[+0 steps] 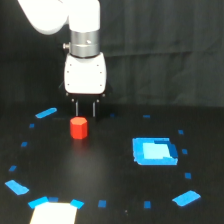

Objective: Pick up the red object from the table

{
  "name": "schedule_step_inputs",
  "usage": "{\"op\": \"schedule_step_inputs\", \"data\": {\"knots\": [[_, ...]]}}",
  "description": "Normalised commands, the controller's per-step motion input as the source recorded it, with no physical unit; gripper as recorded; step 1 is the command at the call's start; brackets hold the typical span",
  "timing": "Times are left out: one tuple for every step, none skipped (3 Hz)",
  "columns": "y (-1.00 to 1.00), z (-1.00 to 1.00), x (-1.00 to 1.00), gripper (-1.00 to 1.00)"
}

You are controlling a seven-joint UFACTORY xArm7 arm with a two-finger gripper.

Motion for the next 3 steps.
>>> {"op": "schedule_step_inputs", "data": {"knots": [[-1.0, 0.16, -0.28, 0.75], [-1.0, -0.59, -0.07, 1.0], [0.84, -0.02, 0.54, -0.86]]}}
